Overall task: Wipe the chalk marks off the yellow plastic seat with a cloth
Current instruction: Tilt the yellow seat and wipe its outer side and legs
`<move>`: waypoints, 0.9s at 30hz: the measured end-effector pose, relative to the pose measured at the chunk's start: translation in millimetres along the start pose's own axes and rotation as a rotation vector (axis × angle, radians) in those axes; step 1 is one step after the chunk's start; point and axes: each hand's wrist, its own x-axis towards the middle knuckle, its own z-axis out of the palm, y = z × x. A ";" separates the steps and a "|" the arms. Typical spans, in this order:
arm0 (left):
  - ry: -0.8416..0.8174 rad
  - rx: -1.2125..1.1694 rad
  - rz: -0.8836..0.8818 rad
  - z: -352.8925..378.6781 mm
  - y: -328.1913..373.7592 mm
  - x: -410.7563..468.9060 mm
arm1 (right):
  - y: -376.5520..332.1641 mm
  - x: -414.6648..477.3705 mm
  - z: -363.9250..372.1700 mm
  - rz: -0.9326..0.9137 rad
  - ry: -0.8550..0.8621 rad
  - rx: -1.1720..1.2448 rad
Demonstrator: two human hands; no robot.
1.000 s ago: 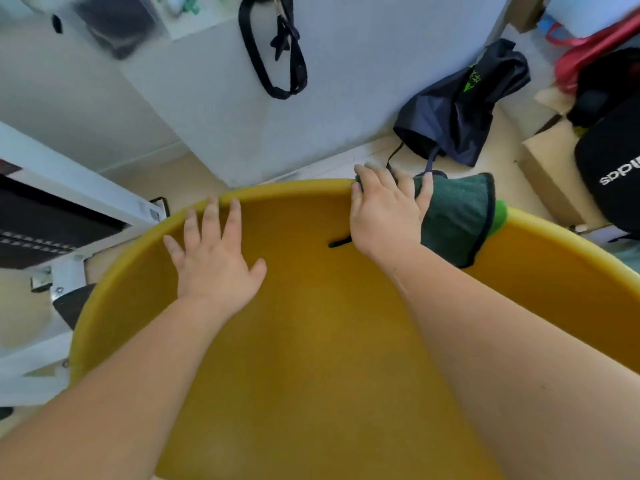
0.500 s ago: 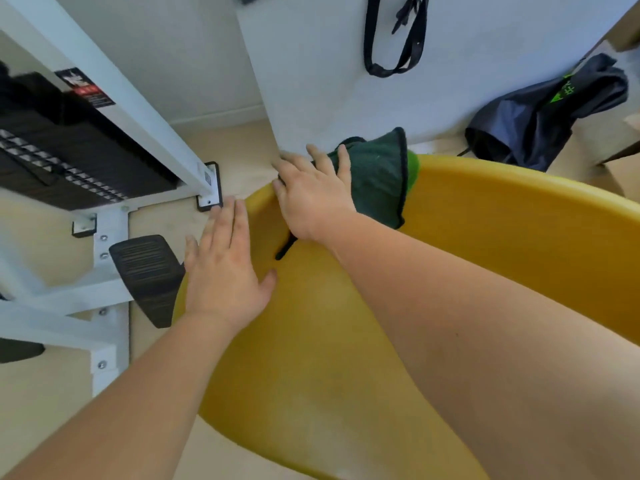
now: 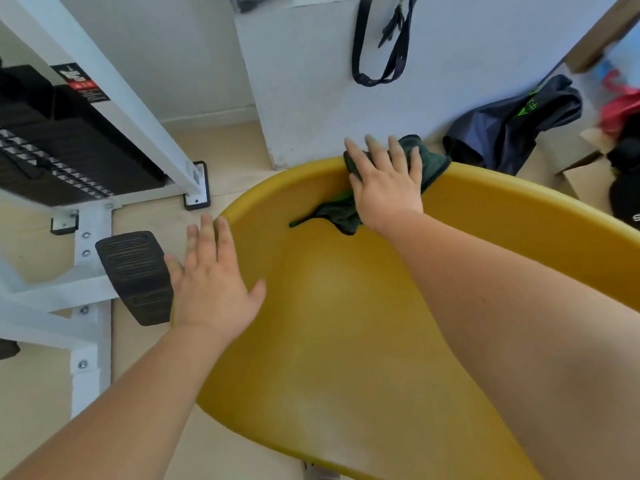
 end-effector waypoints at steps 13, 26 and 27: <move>0.036 0.047 0.297 -27.8 232.1 47.7 | 197.2 -71.4 -4.4 0.196 0.154 0.043; -0.082 0.114 0.342 -23.6 367.4 96.1 | 302.3 -93.5 -23.7 0.324 0.143 0.078; -0.067 0.133 0.349 -27.6 370.2 107.3 | 300.1 -83.1 -24.5 0.340 0.140 0.086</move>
